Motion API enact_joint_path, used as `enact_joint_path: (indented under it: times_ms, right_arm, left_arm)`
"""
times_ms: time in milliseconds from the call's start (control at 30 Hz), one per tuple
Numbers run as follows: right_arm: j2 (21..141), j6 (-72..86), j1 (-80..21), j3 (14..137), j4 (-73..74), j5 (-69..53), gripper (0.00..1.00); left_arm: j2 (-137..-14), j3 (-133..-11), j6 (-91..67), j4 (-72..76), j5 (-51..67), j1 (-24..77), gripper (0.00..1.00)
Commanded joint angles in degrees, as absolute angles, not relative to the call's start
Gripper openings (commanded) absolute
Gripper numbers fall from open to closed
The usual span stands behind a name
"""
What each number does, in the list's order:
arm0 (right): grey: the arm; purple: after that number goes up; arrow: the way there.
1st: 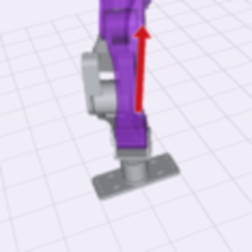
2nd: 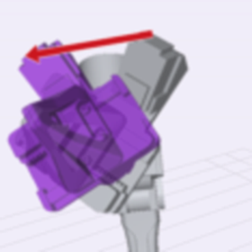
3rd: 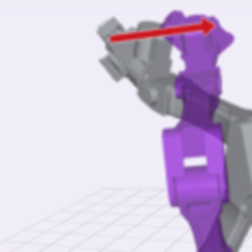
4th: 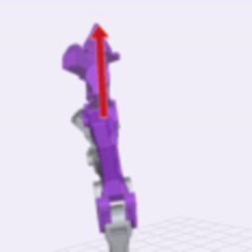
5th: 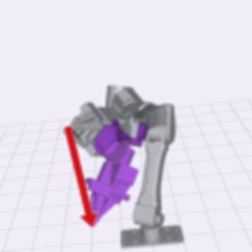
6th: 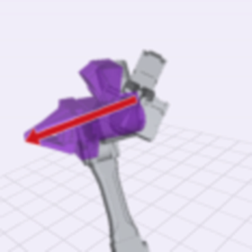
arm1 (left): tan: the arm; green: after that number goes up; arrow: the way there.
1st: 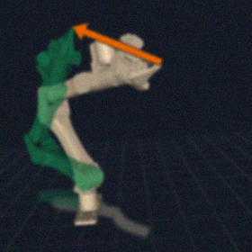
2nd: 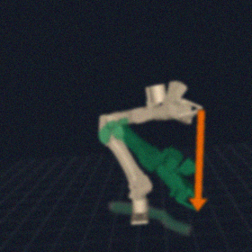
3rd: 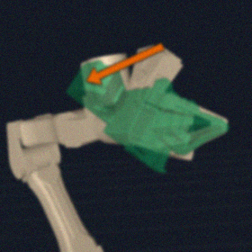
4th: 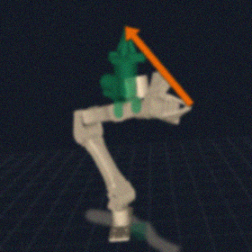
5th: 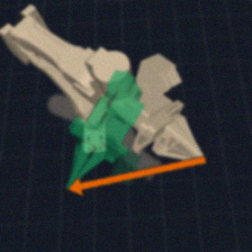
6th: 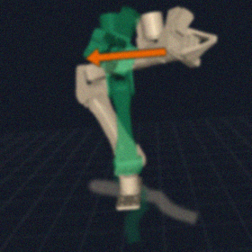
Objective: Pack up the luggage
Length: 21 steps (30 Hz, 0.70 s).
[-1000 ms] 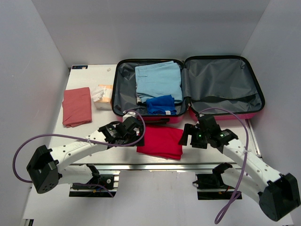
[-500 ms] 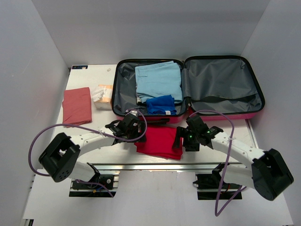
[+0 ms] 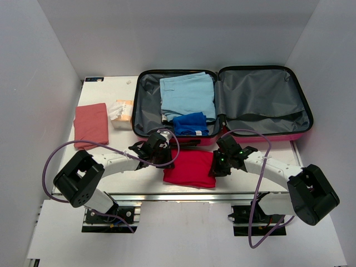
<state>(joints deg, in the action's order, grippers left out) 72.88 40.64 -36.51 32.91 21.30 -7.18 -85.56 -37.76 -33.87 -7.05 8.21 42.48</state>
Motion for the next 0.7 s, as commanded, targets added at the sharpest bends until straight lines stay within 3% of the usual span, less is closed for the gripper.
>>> enact_joint_path:
  times_ms: [0,100,400,667]
  right_arm:
    - [70.8,39.6,-36.8,34.0,18.4,-6.8,0.20]
    - [70.2,38.5,-36.9,34.4,17.8,-7.1,0.03]
    - [65.0,34.5,-37.3,40.1,24.4,-9.0,0.00]
    - [56.0,30.7,-37.7,52.5,32.4,-5.6,0.00]
  left_arm:
    - [-83.5,-34.8,-35.0,-4.0,17.5,43.3,0.20]
    - [-81.2,-35.5,-36.0,-3.9,18.2,43.3,0.00]
    - [-73.7,-43.9,-34.8,-9.2,21.4,45.6,0.00]
    - [-69.2,-56.1,-32.4,-14.8,20.2,46.8,0.00]
